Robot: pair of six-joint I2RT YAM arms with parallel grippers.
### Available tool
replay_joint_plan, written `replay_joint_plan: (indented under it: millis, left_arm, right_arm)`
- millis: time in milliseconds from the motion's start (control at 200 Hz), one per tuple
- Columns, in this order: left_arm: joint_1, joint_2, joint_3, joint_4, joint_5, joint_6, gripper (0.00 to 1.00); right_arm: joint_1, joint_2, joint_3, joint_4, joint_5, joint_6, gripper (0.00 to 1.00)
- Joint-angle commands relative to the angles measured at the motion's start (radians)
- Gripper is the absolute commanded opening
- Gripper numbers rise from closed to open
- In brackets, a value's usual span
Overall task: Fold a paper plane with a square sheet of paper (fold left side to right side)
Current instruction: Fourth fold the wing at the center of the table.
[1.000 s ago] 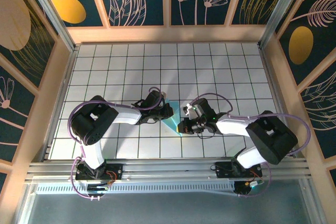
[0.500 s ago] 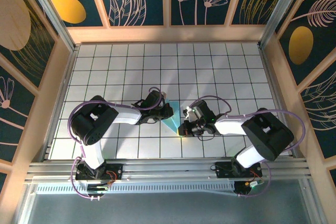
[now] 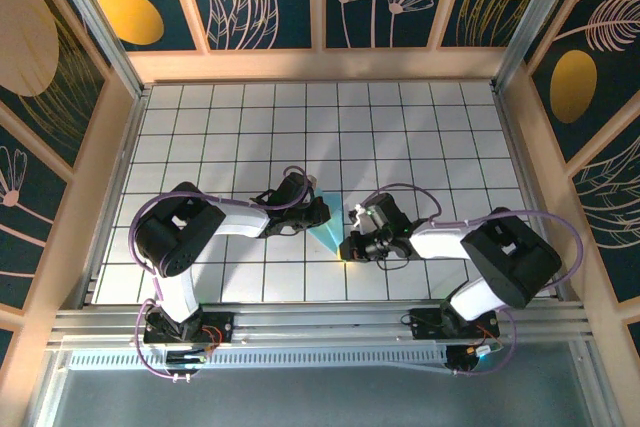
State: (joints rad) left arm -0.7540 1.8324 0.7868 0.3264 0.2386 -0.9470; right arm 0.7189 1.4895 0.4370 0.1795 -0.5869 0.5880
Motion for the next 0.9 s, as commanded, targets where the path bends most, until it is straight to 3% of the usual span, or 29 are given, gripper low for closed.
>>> replay_joint_plan:
  millis: [0,435,896]
  left_arm:
    - [-0.002,0.028,-0.031,-0.092,-0.048,-0.003,0.04]
    - [-0.002,0.031,-0.025,-0.086,-0.039,-0.004,0.04]
    - [-0.002,0.028,-0.027,-0.084,-0.038,-0.003,0.04]
  right_arm:
    - [0.02,-0.025,-0.051,-0.063,-0.033,0.025,0.0]
    - [-0.031,-0.202,0.027,-0.162,-0.049,0.004,0.0]
    - [-0.045,0.041,0.125,0.015,0.067,0.036,0.0]
